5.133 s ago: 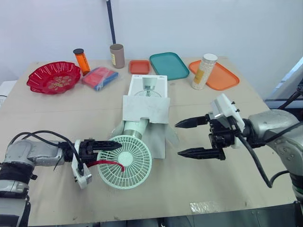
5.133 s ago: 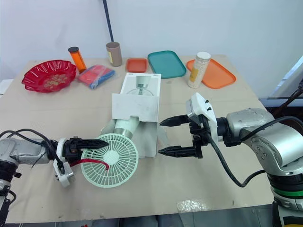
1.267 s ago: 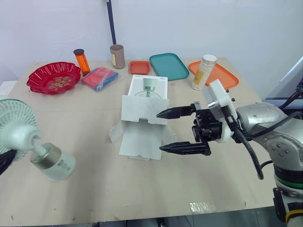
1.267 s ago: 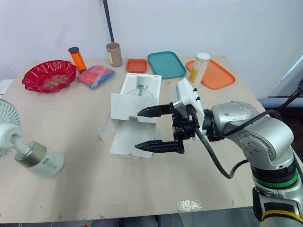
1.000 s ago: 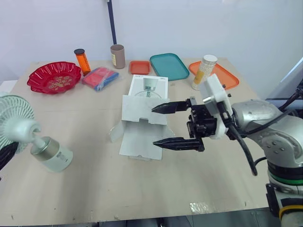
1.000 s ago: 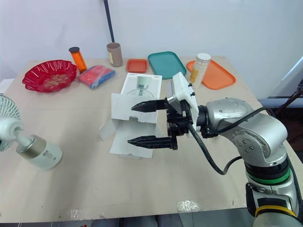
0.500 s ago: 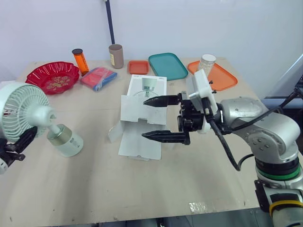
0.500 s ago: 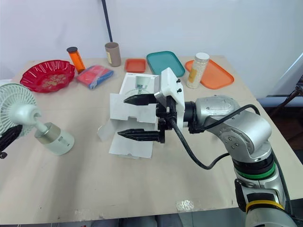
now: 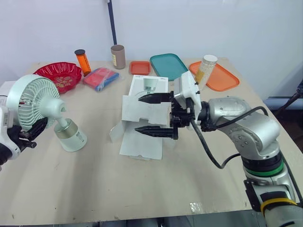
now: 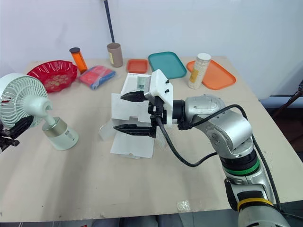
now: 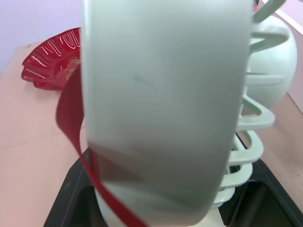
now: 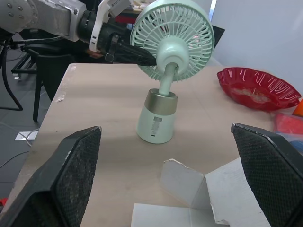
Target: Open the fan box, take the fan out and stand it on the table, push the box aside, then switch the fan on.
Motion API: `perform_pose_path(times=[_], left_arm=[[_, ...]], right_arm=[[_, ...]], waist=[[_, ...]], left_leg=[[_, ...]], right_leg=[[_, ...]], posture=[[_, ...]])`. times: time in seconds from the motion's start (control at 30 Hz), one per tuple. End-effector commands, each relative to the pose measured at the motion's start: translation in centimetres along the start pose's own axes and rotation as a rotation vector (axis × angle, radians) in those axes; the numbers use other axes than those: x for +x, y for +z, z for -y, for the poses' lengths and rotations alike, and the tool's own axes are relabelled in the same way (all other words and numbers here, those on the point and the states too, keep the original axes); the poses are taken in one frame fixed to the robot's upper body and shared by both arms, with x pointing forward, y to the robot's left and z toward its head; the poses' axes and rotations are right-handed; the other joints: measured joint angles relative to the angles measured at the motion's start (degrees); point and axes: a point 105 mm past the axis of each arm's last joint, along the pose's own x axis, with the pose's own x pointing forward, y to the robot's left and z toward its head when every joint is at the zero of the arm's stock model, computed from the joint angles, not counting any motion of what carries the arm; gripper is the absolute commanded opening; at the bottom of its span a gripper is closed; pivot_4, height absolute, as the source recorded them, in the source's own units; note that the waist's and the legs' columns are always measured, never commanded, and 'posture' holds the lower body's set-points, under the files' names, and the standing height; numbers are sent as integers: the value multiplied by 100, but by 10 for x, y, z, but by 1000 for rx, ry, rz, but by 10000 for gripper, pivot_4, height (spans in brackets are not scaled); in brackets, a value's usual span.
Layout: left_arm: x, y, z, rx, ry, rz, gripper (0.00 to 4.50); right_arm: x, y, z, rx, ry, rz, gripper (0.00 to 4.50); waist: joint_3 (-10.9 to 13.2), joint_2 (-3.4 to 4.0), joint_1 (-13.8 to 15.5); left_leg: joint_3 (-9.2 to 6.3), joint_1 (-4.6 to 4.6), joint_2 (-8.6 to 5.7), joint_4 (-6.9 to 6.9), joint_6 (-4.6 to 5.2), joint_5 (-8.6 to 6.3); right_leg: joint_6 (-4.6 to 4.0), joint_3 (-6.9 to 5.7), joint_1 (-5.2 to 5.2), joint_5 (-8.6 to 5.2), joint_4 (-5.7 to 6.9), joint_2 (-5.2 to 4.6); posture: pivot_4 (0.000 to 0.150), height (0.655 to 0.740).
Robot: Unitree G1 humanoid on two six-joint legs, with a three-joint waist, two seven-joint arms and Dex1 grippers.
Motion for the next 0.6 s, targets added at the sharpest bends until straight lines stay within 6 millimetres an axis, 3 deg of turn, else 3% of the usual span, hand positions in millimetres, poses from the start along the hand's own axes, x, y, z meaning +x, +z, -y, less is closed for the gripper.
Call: perform_pose_path(times=[0.03,0.6], left_arm=[[4,-15,2,-7,5,-62,20347],[12,-18,17,-27,-40,-71,20347]], right_arm=[[4,10,3,-60,-10,28,45000],[11,12,6,-71,-22,47,45000]], waist=[[-13,23,0],[-39,66,4]], left_leg=[[0,5,-1,0,0,0],[-13,44,-8,-3,1,0]], right_leg=[[0,0,4,0,0,0],[8,-4,49,-5,-4,-3]], posture=[[1500,7400],[1500,7400]])
